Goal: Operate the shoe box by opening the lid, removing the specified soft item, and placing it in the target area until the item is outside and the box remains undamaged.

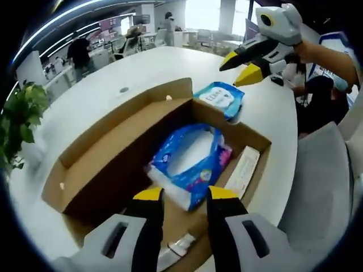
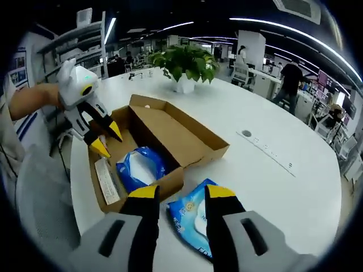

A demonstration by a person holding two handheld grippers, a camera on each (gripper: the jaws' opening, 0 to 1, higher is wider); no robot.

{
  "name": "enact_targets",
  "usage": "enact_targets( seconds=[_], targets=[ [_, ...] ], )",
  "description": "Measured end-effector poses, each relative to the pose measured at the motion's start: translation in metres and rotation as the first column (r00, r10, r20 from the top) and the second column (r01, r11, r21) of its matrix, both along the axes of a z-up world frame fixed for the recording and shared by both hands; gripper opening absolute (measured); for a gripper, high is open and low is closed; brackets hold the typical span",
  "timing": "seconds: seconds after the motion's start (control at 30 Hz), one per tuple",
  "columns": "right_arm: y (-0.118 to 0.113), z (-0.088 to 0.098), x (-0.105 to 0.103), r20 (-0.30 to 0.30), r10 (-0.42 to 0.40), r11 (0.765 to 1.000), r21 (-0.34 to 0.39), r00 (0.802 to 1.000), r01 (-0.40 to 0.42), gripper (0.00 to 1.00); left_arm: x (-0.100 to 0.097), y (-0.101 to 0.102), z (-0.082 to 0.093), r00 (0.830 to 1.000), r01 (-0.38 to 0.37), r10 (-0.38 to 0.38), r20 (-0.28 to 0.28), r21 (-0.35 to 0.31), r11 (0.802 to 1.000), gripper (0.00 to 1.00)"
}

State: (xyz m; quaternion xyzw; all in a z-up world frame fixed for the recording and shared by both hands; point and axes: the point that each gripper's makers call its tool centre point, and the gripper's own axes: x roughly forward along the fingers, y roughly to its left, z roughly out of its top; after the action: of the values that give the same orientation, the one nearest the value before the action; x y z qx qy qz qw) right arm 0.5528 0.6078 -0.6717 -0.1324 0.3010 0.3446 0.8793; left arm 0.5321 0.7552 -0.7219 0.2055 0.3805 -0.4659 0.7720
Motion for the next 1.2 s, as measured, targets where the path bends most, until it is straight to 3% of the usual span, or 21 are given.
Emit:
enact_targets(
  seconds=[0.3,0.53,0.7,1.0,1.1,1.2],
  targets=[
    [0.027,-0.006,0.003,0.003,0.064,0.998,-0.020,0.998,-0.064,0.28,0.005,-0.017,0.002,0.995,0.091,-0.091,0.049,-0.012,0.996,0.23],
    [0.040,-0.015,0.005,-0.001,0.107,0.993,-0.050,0.994,-0.107,0.27,0.004,-0.032,-0.001,0.984,0.172,-0.171,0.048,-0.016,0.985,0.22],
    [0.050,-0.018,0.010,0.016,0.130,0.990,-0.066,0.991,-0.128,0.26,0.004,-0.038,-0.007,0.975,0.218,-0.218,0.041,-0.007,0.976,0.19],
    [0.063,-0.031,0.012,-0.005,0.165,0.982,-0.094,0.986,-0.164,0.25,0.003,-0.048,-0.021,0.956,0.294,-0.294,0.006,0.031,0.955,0.16],
    [0.067,-0.034,0.012,-0.012,0.170,0.980,-0.105,0.985,-0.170,0.25,0.001,-0.051,-0.024,0.948,0.317,-0.317,-0.015,0.029,0.948,0.07],
    [0.070,-0.035,0.011,-0.018,0.171,0.980,-0.103,0.985,-0.172,0.25,0.003,-0.050,-0.028,0.943,0.333,-0.333,-0.009,0.056,0.941,0.07]
  ],
)
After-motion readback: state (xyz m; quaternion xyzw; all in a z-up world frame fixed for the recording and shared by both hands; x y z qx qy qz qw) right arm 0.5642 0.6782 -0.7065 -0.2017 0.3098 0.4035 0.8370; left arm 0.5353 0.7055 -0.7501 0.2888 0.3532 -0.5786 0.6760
